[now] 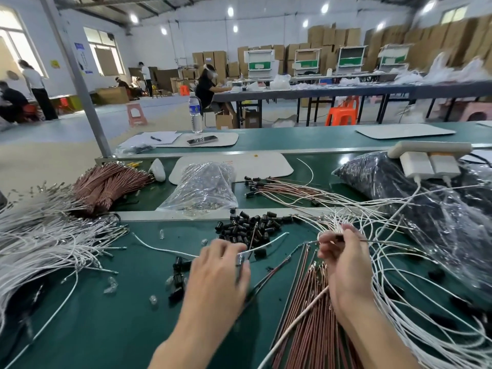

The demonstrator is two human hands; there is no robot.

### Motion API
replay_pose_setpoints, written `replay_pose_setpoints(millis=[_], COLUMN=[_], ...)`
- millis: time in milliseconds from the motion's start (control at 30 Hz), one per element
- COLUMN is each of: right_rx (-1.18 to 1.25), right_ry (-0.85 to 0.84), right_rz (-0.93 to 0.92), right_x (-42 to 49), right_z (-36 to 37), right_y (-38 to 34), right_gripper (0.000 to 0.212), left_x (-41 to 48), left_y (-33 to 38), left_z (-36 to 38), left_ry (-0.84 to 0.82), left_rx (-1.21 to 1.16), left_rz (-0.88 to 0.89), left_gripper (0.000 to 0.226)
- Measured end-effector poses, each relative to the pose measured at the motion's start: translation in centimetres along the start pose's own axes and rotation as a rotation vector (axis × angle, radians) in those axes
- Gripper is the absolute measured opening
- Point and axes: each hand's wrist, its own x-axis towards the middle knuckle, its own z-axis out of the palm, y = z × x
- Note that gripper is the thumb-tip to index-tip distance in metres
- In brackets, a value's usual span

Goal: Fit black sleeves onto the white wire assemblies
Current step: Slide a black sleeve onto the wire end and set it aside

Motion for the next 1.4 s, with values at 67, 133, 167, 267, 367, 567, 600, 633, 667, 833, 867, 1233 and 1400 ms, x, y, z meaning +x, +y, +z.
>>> replay_pose_setpoints(millis=[67, 133, 167, 267, 367, 567, 600, 633, 667, 833, 867, 1233, 1400], right_rx=[-0.031, -0.057, -0.07, -0.086, -0.074, 0.054, 0.086, 0.126, 0.168, 0.288, 0.3, 0.371, 0.337], right_ry=[0.034, 0.029, 0.015, -0.039, -0.056, -0.036, -0.039, -0.044, -0.054, -0.119, -0.127, -0.187, -0.209], right_rz=[-0.024, -0.025, -0.023, -0.008, 0.005, 0.071, 0.095, 0.125, 0.159, 0.261, 0.269, 0.304, 0.294], right_x=[0.1, 0.0, -0.1, -0.1, 0.0, 0.3, 0.3, 0.3, 0.3, 0.1, 0.1, 0.0, 0.0], right_z=[-0.2, -0.2, -0.2, 0.0, -0.1, -0.4, -0.4, -0.4, -0.4, -0.1, -0.1, 0.0, 0.1], right_y=[0.0, 0.2, 0.3, 0.3, 0.3, 0.3, 0.3, 0.3, 0.2, -0.3, -0.3, -0.4, -0.4], right_gripper=[0.016, 0.022, 0.024, 0.023, 0.024, 0.024, 0.024, 0.025, 0.026, 0.033, 0.032, 0.031, 0.032], left_x=[0.5, 0.9, 1.1, 1.3, 1.0, 0.8, 0.7, 0.6, 0.5, -0.2, -0.3, -0.3, -0.4], left_y=[0.8, 0.9, 0.7, 0.0, -0.4, -0.7, -0.6, -0.5, -0.3, 0.1, 0.0, 0.4, 0.7], left_z=[1.3, 2.5, 2.9, 3.6, 3.6, 2.6, 2.4, 2.2, 2.0, 1.6, 1.6, 1.3, 1.0], left_ry=[-0.037, -0.047, -0.055, -0.036, 0.006, 0.081, 0.098, 0.117, 0.131, 0.146, 0.145, 0.089, 0.089], left_rx=[0.083, 0.133, 0.149, 0.163, 0.143, -0.06, -0.112, -0.168, -0.211, -0.236, -0.231, -0.262, -0.309], left_rz=[0.054, 0.04, 0.023, -0.009, -0.037, -0.045, -0.035, -0.018, 0.008, 0.126, 0.128, 0.145, 0.168], left_gripper=[0.036, 0.037, 0.037, 0.033, 0.025, 0.02, 0.021, 0.022, 0.022, 0.026, 0.024, 0.032, 0.027])
